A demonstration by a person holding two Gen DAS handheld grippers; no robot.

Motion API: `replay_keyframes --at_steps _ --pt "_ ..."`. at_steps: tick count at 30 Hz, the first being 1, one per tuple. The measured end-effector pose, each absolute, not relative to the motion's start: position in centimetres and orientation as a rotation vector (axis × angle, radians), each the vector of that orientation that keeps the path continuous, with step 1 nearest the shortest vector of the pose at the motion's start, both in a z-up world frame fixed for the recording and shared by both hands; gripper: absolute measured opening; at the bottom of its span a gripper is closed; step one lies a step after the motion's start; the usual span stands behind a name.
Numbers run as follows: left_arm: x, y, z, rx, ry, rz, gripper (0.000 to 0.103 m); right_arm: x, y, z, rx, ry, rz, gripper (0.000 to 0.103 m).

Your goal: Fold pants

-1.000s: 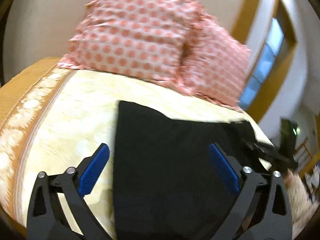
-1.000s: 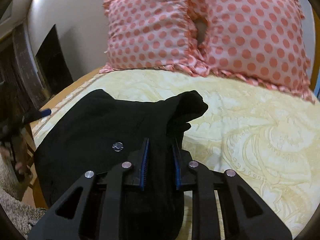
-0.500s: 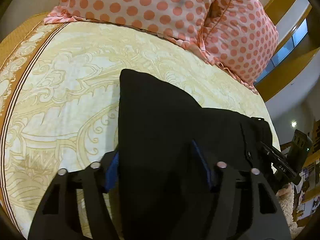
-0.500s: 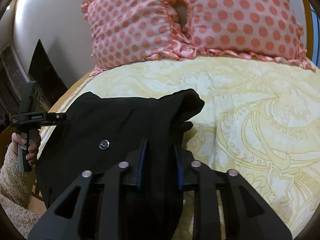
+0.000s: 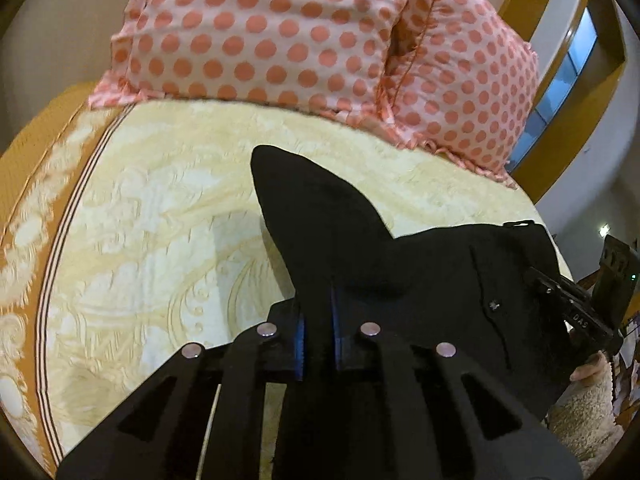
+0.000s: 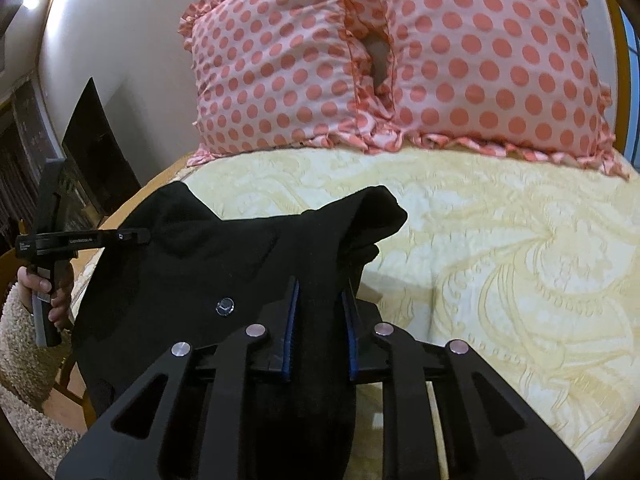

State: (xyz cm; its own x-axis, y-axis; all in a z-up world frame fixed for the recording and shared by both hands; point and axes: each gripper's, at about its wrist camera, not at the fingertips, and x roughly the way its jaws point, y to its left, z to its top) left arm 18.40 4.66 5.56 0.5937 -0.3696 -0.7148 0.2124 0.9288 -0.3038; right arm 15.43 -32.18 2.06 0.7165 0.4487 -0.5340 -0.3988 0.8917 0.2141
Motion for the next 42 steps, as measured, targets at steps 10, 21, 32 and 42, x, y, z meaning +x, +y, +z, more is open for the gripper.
replay_keyframes --at_steps 10,21,32,42 --pt "26.3 2.7 8.9 -0.129 0.773 -0.289 0.009 22.5 -32.3 6.0 0.067 0.501 0.379 0.018" --pt "35.0 2.8 2.2 -0.227 0.939 -0.189 0.017 31.5 -32.1 1.4 0.009 0.707 0.239 0.02" --pt "27.6 1.5 7.0 -0.056 0.69 -0.05 0.089 24.4 -35.1 5.3 0.017 0.507 -0.088 0.077" --pt "21.7 -4.8 5.4 -0.052 0.802 -0.318 0.093 18.2 -27.5 3.3 -0.124 0.59 0.241 0.072"
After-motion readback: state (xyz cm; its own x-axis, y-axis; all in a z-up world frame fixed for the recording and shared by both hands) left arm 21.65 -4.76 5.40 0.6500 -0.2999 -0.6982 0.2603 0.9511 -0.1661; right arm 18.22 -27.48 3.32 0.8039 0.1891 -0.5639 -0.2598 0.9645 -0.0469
